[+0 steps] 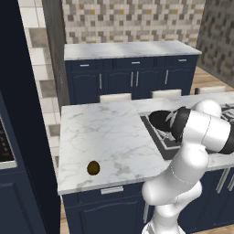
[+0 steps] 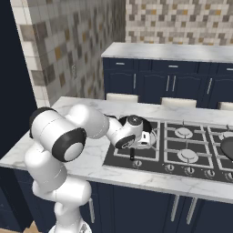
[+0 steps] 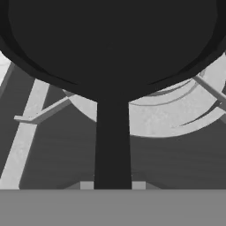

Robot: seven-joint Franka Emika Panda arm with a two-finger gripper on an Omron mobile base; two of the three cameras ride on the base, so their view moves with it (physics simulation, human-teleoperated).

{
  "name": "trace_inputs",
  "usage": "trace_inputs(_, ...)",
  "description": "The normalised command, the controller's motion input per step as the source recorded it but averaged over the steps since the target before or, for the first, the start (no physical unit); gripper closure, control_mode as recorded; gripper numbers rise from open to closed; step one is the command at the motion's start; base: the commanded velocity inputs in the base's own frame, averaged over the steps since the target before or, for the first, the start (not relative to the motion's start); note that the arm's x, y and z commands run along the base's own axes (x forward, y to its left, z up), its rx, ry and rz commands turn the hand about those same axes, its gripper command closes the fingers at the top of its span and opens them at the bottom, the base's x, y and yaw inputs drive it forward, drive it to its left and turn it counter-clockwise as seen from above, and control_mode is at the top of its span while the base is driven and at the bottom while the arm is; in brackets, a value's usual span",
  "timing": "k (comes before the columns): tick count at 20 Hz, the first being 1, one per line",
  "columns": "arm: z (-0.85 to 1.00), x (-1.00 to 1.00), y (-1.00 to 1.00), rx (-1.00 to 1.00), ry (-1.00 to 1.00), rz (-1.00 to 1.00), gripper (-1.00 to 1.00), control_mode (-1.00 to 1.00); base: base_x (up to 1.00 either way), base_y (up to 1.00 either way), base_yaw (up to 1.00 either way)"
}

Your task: Place both pans onto different burners. Then place the avocado and the fish on different pans.

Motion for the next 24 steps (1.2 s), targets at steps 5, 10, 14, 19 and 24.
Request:
trace_inputs(5,-0.01,0.14,-0.48,0.0,0.01,0.0,1.0,-1.0,0.0,0.0,0.0)
trace_inputs(10,-0.03,0.27,-0.17,0.0,0.03,0.0,1.0,-1.0,0.0,0.0,0.0)
trace_inputs(14,-0.17,0.03,0.0,0.0,0.05,0.0,1.0,-1.0,0.0,0.0,0.0)
trace_inputs(19,-0.34,0.0,0.0,0.0,0.06,0.01,1.0,-1.0,0.0,0.0,0.0)
trace_inputs(24,-0.48,0.0,0.0,0.0,0.07,0.01,1.0,-1.0,0.0,0.0,0.0)
